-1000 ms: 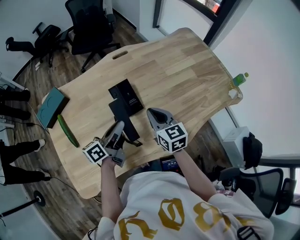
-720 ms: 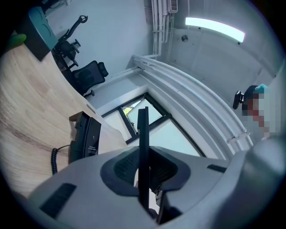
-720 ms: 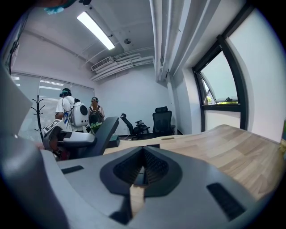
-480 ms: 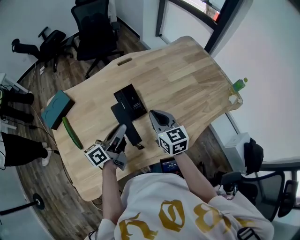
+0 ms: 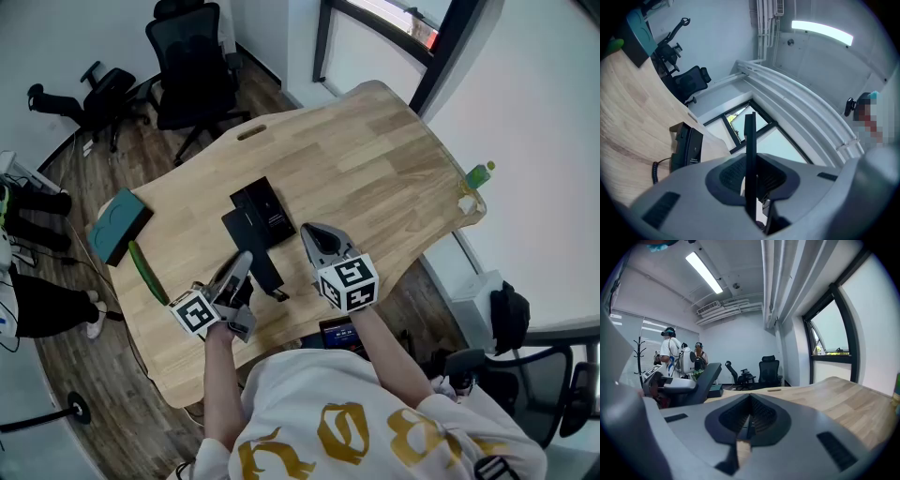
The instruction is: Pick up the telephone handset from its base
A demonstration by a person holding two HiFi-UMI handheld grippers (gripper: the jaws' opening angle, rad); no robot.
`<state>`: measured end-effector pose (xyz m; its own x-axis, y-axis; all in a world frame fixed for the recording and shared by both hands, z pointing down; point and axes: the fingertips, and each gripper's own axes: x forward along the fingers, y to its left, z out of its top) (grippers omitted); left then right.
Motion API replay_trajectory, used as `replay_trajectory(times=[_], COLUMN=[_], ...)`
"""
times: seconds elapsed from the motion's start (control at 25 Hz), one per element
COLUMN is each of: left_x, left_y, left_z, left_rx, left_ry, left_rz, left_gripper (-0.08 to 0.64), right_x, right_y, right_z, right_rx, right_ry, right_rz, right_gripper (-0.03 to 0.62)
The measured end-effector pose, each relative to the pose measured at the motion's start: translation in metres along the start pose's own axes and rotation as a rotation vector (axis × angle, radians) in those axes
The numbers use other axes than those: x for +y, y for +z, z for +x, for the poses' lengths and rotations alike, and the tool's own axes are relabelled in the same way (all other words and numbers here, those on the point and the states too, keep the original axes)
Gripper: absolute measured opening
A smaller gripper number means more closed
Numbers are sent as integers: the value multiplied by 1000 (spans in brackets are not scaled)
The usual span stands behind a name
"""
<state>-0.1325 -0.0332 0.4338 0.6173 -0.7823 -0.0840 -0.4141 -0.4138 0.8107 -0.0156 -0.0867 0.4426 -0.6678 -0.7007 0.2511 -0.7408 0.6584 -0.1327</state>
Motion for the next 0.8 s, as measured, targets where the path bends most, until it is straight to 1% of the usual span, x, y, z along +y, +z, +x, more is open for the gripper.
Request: replay_trajectory(times=[0.2, 0.36, 0.8], left_x=[5, 9, 10], left_y=[1, -1, 3], left_z=[-1, -4, 3], left_rx=[-3, -9, -10], left_ry=[16, 32, 16], left_rz=[-1, -22, -24], left_gripper=[72, 72, 72], right_x=[-2, -5, -8], right_y=[-2, -5, -9], right_z=[-1, 0, 8], right_rx=[4, 10, 28], right_ry=[-2, -4, -8], right_rz=[4, 8, 3], right_gripper=[5, 5, 5])
